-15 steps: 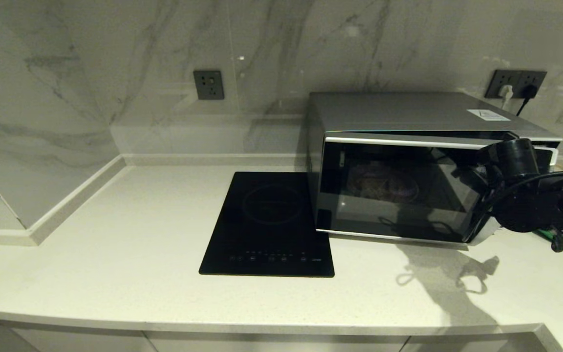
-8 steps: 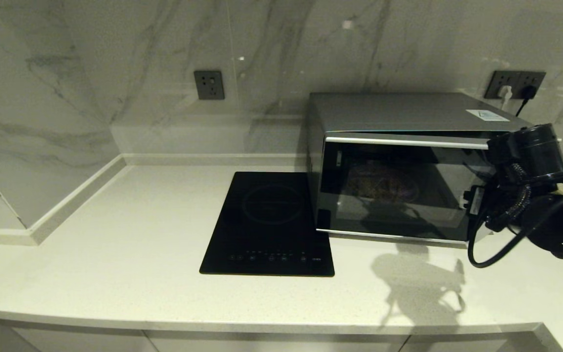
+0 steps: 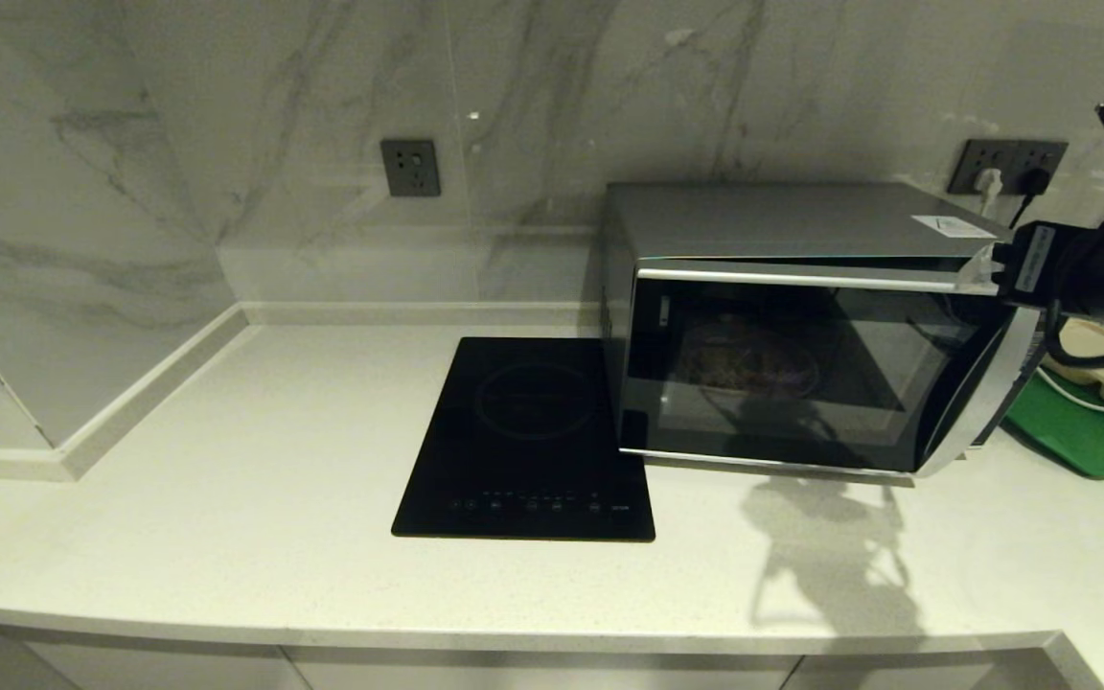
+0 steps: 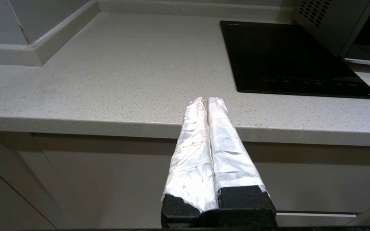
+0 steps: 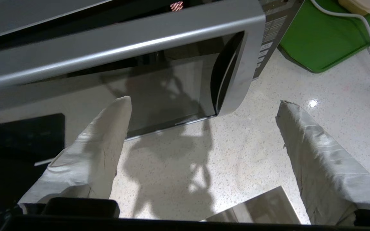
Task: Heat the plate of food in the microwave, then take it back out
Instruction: Open the microwave oven
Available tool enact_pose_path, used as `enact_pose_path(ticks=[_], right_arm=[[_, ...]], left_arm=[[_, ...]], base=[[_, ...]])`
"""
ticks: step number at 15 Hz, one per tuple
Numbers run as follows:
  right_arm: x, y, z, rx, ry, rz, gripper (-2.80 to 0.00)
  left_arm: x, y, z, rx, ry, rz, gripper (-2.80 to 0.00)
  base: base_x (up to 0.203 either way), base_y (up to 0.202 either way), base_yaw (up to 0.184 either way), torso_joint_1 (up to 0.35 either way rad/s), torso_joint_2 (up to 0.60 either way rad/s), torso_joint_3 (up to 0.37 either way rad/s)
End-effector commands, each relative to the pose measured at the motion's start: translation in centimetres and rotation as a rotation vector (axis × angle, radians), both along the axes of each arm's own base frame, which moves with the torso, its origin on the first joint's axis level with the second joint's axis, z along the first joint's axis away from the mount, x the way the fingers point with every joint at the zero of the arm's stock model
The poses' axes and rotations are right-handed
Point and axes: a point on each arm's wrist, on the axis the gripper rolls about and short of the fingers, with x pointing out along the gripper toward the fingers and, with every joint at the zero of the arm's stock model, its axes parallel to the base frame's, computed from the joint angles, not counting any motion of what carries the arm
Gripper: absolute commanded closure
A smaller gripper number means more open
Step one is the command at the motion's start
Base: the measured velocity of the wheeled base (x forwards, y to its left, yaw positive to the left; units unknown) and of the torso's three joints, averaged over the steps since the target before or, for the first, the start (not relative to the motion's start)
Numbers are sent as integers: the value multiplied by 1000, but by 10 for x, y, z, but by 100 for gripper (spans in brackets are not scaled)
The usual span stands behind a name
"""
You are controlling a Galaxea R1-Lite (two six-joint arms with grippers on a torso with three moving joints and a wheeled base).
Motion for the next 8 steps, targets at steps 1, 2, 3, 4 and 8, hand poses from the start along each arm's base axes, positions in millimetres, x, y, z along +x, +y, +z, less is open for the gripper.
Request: enact_pose_path(ticks=[1, 2, 3, 4, 8], right_arm=[[17, -2, -5, 18, 36, 1, 0], [19, -2, -1, 50, 20, 8, 0], [22, -1, 2, 68, 5, 14, 0], [27, 0, 5, 76, -4, 13, 0], [61, -8, 12, 87, -34, -29, 0]], left_arm=[[0, 0, 0, -1, 0, 0, 0], [0, 0, 0, -1, 0, 0, 0], [0, 0, 0, 0, -1, 0, 0], [0, 0, 0, 0, 0, 0, 0], [0, 0, 0, 0, 0, 0, 0]], base=[[0, 0, 0, 0, 0, 0], [0, 0, 0, 0, 0, 0], [0, 0, 0, 0, 0, 0], [0, 0, 0, 0, 0, 0], [0, 0, 0, 0, 0, 0]])
